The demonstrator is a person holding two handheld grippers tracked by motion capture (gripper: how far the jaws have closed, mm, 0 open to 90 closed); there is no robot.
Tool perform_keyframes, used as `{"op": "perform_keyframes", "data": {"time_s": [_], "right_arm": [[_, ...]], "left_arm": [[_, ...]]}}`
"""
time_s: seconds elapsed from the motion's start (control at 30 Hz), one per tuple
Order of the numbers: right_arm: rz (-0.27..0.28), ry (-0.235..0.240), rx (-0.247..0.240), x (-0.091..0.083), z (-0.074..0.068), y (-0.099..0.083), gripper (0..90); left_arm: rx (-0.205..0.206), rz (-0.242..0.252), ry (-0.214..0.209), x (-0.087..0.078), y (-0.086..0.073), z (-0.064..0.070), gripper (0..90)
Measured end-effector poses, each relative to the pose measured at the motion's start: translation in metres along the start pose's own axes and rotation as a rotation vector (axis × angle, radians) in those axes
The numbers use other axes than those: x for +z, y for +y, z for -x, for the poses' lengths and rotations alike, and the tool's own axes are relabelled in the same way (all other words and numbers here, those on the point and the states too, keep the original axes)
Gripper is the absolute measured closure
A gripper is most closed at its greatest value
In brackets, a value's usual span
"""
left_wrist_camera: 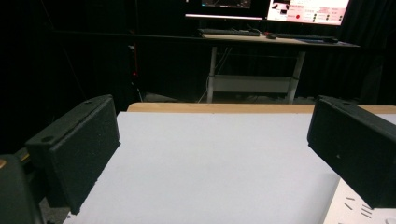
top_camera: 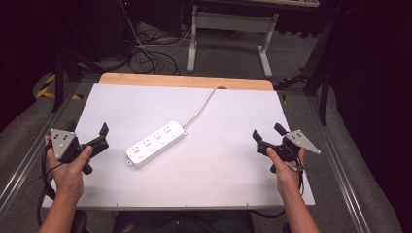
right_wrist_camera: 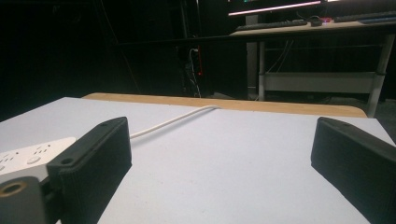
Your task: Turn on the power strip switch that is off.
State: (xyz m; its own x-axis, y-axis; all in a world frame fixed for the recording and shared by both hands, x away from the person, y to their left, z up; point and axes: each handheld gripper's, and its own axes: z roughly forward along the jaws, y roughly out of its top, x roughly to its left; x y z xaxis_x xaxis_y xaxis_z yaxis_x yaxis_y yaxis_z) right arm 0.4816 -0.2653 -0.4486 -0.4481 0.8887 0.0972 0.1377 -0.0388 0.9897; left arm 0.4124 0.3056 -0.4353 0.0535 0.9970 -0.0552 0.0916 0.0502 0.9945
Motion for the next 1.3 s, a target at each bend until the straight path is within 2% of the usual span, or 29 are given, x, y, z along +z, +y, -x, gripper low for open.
{"op": "perform_keyframes", "data": {"time_s": [0.13,0.27,0.33,0.37,0.43,0.47,0.53,0.7,0.8,0.83,1.07,1.2,1.3], "right_arm": [[0.002,0.0,0.002,0.0,-0.0001,0.0004,5.6],[0.002,-0.001,0.002,0.0,-0.0002,0.0004,5.7],[0.002,-0.002,0.004,-0.0001,0.0,0.0004,5.7],[0.002,-0.002,0.004,-0.0001,0.0,0.0004,5.7],[0.0,-0.001,0.003,0.0002,-0.0001,0.0002,5.7],[0.0,-0.001,0.003,0.0002,-0.0001,0.0002,5.7],[-0.005,0.002,0.002,0.0008,-0.0005,-0.0001,5.9],[-0.004,-0.003,0.005,0.0005,-0.0001,0.0001,5.7],[0.004,-0.006,0.01,0.0001,0.0011,0.0005,5.7],[0.004,-0.006,0.01,0.0001,0.0011,0.0005,5.7],[0.0,-0.003,0.008,0.0001,0.0002,0.0004,5.7],[-0.004,-0.002,0.01,0.0002,0.0006,0.0003,5.7],[-0.004,0.001,0.01,0.0002,0.0002,0.0003,5.8]], "left_arm": [[-0.019,0.002,0.009,0.0003,0.0003,0.0013,6.6],[-0.017,-0.001,0.013,0.0004,0.0013,0.0017,9.6],[-0.012,-0.009,0.014,0.0001,0.0018,0.0018,19.3],[-0.013,-0.006,0.019,0.0001,0.0021,0.0025,19.3],[-0.009,-0.006,0.023,-0.0004,0.0035,0.0029,32.6],[-0.011,-0.005,0.02,-0.0005,0.0041,0.0033,32.6],[-0.015,0.001,0.029,-0.0011,0.0046,0.0042,41.6],[-0.012,0.005,0.029,-0.002,0.0054,0.003,48.9],[-0.019,0.006,0.025,-0.0026,0.0057,0.0031,58.4],[-0.017,0.008,0.023,-0.0029,0.0059,0.003,58.4],[-0.004,0.01,0.02,-0.0039,0.0073,0.0034,74.0],[0.002,0.006,0.013,-0.0039,0.0079,0.0031,79.7],[0.008,0.003,0.01,-0.0039,0.008,0.0029,80.7]]}}
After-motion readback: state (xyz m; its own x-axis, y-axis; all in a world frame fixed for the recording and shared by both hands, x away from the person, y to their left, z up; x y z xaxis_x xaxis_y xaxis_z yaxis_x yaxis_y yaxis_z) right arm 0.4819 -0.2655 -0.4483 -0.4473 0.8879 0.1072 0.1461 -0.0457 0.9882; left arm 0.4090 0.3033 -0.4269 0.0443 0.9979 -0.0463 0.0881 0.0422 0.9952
